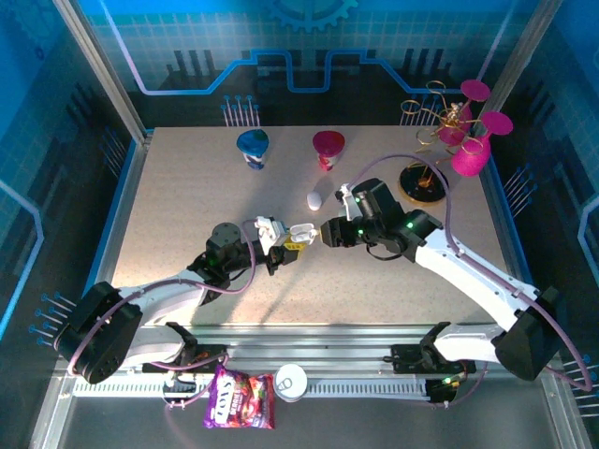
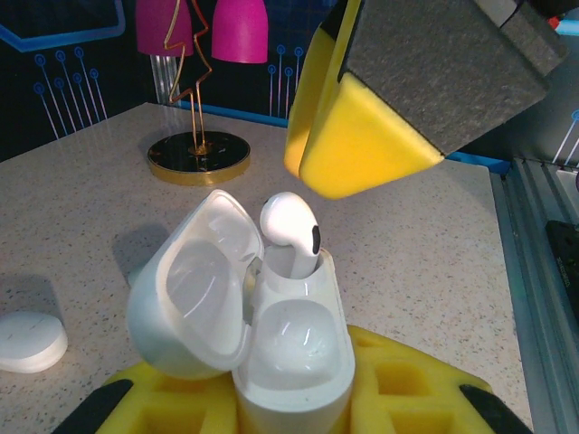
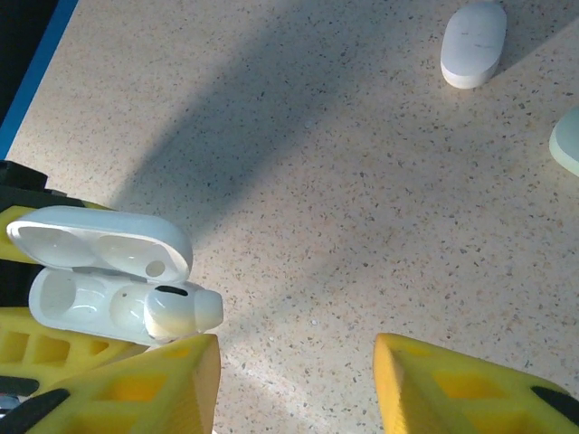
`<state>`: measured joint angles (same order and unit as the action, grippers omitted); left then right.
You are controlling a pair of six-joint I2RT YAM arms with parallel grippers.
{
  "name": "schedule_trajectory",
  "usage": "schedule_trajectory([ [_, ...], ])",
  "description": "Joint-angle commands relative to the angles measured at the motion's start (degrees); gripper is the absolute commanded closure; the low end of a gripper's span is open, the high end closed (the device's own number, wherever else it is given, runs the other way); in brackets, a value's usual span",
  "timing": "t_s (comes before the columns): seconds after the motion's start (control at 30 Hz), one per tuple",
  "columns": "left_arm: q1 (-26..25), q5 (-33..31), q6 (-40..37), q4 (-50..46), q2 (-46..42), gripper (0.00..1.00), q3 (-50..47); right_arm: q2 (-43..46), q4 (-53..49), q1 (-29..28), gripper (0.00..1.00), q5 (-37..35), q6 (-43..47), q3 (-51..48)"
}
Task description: Insert wireless bluetooth earbuds into charging case
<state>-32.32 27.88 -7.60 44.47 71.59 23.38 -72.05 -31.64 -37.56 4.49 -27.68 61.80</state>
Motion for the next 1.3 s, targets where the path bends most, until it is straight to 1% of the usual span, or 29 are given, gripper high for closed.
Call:
schedule_trajectory([
  [0.0, 0.1, 1.0, 0.3, 2.0, -1.5, 1.00, -0.8, -1.5, 0.2, 0.7, 0.53, 0.3, -0.8, 0.4],
  [0.4, 0.1, 1.9, 0.6, 2.1, -1.8, 1.00, -0.8, -2.0, 6.0, 0.6, 0.52, 5.8, 0.0, 0.6],
  [0.6, 0.1, 1.8, 0.9, 2.3, -2.1, 1.00, -0.8, -3.2, 6.8, 0.6, 0.52, 8.2, 0.5, 0.7],
  [0.7, 0.1, 1.4, 1.1, 2.5, -2.6, 1.00, -1.0, -3.6, 5.5, 0.6, 0.51, 9.0, 1.3, 1.4],
  [0.77, 0.2, 1.1, 1.2, 2.5, -2.9, 1.00, -1.1, -3.4, 4.3, 0.7, 0.51, 7.8, 1.7, 1.8],
  [0.87, 0.2, 0.9, 1.2, 2.4, -3.0, 1.00, -1.0, -1.2, 3.3, 0.6, 0.50, 3.9, 1.8, 1.6],
  [0.97, 0.2, 0.7, 1.1, 2.2, -2.8, 1.00, -1.0, 1.4, 3.3, 0.7, 0.47, 0.6, 2.0, 1.3],
  [1.1, 0.2, 0.6, 1.0, 2.3, -2.1, 1.00, -0.8, 3.0, 4.5, 0.3, 0.43, 1.5, 2.6, 1.4],
  [1.17, 0.3, 0.7, 1.1, 2.3, -1.7, 1.00, -0.7, 2.6, 4.8, -0.3, 0.41, 3.0, 2.5, 2.0],
  [1.27, 0.2, 0.8, 1.1, 2.4, -1.2, 1.00, -0.4, 0.6, 4.3, -2.0, 0.41, 3.7, 2.5, 4.0],
])
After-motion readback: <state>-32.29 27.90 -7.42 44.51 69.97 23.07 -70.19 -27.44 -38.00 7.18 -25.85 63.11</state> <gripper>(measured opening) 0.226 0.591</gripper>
